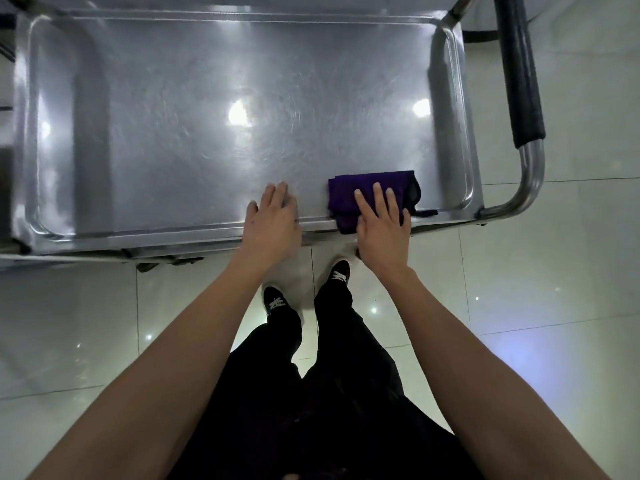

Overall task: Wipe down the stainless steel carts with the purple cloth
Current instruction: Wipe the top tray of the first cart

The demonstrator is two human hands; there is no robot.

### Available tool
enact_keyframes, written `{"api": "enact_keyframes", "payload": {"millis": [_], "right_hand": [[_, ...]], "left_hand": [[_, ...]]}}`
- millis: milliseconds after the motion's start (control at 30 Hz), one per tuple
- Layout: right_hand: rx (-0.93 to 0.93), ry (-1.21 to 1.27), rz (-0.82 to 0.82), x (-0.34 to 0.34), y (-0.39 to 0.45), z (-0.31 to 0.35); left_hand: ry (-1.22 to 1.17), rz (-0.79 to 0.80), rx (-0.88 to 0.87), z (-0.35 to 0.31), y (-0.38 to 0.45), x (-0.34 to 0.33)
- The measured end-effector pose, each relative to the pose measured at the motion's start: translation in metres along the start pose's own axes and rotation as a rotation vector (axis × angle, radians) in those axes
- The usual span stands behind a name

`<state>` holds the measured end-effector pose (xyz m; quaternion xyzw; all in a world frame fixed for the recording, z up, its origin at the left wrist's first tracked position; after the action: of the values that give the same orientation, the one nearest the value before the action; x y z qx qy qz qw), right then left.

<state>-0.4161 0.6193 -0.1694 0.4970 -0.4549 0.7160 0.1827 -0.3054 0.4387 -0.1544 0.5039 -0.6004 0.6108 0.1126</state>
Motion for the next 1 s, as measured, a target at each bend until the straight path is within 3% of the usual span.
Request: {"api": "enact_keyframes", "payload": {"millis": [267, 433, 733, 1000], "right_hand": [[-0.118, 0.001, 0.015, 0.018, 0.006, -0.074], [-0.129, 0.01, 0.016, 0.03, 0.012, -0.11], [-0.009, 0.037, 0.0, 0.042, 0.024, -0.143], [0.072, 0.003, 0.032, 0.028, 0.036, -0.148]], "left_hand": [[0.011, -0.031, 0.034, -0.018, 0.011, 0.017], [0.011, -0.014, -0.059, -0.063, 0.035, 0.03], [0.035, 0.019, -0.203, -0.175, 0.104, 0.069], [0.051, 0.02, -0.116, -0.181, 0.163, 0.091]]}}
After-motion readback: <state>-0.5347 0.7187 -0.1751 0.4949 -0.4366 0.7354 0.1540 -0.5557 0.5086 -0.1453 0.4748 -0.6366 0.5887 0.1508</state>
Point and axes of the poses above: each hand's wrist, its own y-axis towards the middle knuckle, its own x-axis out of the back of the hand, z = x × y, the point moved 7 cm from there along y, towards the middle knuckle, and after that the axes turned 15 degrees about z, right-handed, at the moved point
